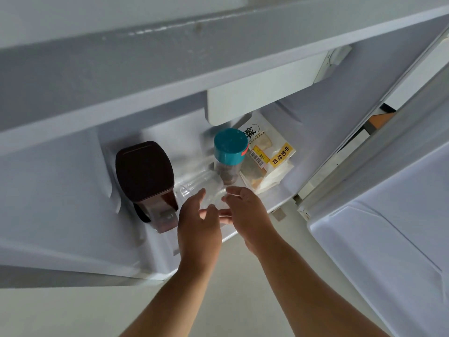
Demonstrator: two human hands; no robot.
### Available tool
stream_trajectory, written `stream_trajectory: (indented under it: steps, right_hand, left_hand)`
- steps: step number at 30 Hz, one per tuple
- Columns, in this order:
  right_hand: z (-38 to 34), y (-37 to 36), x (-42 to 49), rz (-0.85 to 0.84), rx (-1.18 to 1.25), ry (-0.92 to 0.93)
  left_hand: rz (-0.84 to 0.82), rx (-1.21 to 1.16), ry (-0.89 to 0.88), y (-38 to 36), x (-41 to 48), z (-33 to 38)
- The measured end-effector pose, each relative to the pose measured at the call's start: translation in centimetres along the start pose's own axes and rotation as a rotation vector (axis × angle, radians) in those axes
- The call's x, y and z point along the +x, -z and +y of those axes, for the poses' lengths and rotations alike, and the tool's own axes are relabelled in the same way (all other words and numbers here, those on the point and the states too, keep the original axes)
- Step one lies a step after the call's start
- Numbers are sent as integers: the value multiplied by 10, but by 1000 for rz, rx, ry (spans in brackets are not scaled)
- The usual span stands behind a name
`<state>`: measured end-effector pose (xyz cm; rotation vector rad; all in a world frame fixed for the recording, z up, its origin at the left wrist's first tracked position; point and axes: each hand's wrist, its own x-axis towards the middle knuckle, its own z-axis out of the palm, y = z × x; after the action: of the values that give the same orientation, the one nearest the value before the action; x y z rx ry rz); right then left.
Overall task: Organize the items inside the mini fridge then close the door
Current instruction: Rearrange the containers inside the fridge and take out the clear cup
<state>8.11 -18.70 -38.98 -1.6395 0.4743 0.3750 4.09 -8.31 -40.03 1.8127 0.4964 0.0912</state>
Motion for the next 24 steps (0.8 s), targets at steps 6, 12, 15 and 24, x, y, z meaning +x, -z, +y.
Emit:
stream_trajectory:
  steps: [6,12,15,24]
  right_hand:
    - [-3,3,-3,-11,37,-1]
    - [-2,21,-15,265,-495,429]
    - [-7,25,-13,276,-682,507]
    - [-9,21,-2,153,-899,494]
  left_hand:
    - [37,-251,96,2,-31,-3]
    - [-46,-482,232,-9,-18,13]
    - [-100,-442,255,-13,-10,11]
    - [-108,-356,312,-15,-8,-5]
